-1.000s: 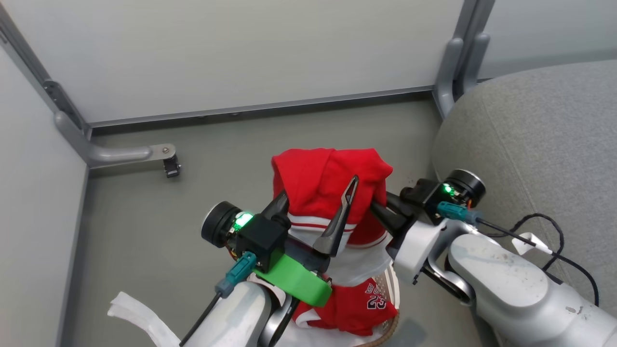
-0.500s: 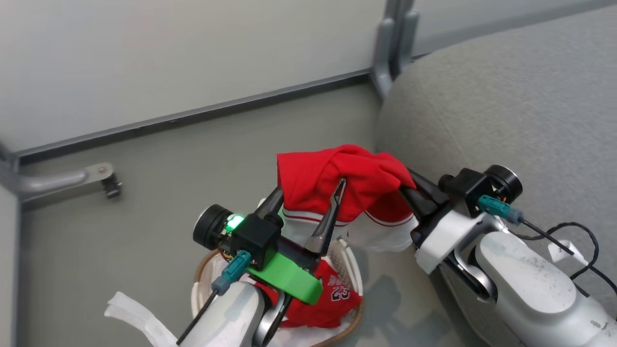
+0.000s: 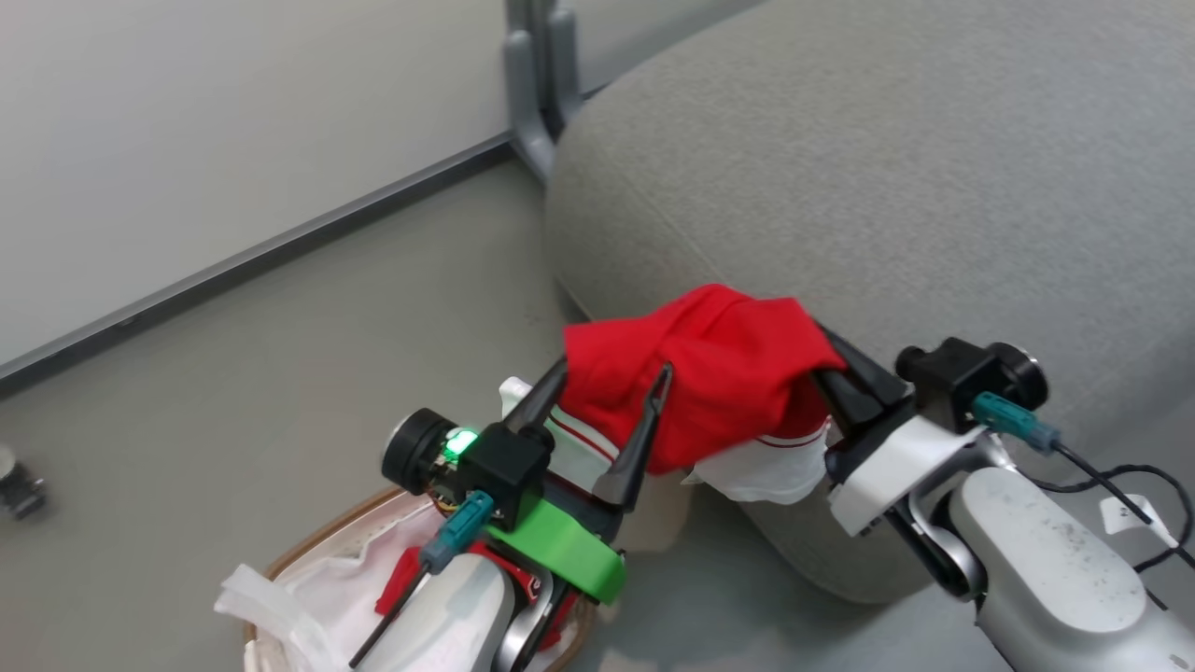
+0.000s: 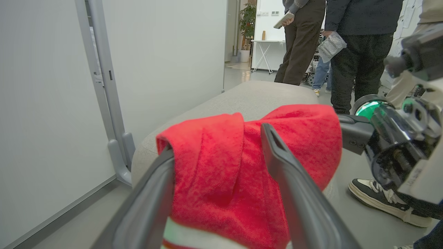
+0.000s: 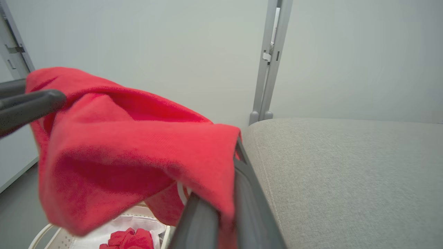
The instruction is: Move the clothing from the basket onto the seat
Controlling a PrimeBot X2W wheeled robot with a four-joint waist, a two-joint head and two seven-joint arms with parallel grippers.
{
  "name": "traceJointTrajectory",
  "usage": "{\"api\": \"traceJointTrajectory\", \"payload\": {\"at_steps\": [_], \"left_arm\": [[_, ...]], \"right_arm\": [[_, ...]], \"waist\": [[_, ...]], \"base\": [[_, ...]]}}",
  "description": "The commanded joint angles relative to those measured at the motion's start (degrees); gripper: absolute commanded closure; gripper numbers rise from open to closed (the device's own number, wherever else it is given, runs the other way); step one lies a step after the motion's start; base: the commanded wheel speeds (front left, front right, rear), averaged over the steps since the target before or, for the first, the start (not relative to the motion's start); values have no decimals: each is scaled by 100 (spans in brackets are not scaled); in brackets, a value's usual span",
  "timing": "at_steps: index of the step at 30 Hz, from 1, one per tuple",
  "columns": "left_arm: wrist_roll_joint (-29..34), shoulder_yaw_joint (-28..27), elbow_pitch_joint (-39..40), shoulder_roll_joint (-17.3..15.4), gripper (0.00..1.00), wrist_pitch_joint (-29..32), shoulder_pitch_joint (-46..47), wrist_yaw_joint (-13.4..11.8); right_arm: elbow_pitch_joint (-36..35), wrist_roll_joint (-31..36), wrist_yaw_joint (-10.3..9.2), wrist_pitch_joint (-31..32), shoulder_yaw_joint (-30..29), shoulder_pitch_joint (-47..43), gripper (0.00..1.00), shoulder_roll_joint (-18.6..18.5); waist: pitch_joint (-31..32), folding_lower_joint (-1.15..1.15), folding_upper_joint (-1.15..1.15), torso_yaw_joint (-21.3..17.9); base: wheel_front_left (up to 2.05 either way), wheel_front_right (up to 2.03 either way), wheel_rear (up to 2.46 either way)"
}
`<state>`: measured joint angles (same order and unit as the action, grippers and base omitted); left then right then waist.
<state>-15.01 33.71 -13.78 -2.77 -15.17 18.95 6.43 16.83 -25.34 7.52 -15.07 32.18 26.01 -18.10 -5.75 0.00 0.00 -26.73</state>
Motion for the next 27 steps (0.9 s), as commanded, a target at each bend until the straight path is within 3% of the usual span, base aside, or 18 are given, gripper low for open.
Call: {"api": "traceJointTrajectory", "payload": {"at_steps": [1,14,19,27], "left_arm": [[-77,34,-55,-29,0,2,68,19],[35,-8,-303,-29,0,3,254,83],[216,-217,-289,-39,0,3,184,96],[407,-171,-246,-76,0,3,469,106]], "right_arm": [[-77,41,-6,-14,-99,-88,100,-6],[-227,295,-6,-14,-999,28,100,-11],[75,562,-7,-13,-1189,719,100,-190],[948,887,-7,-14,-1616,1918,100,-558]], "waist": [[-123,0,0,-429],[-439,0,0,-450],[-708,0,0,-429],[-1345,0,0,24]], "base": [[0,0,0],[0,0,0],[0,0,0],[0,0,0]]}}
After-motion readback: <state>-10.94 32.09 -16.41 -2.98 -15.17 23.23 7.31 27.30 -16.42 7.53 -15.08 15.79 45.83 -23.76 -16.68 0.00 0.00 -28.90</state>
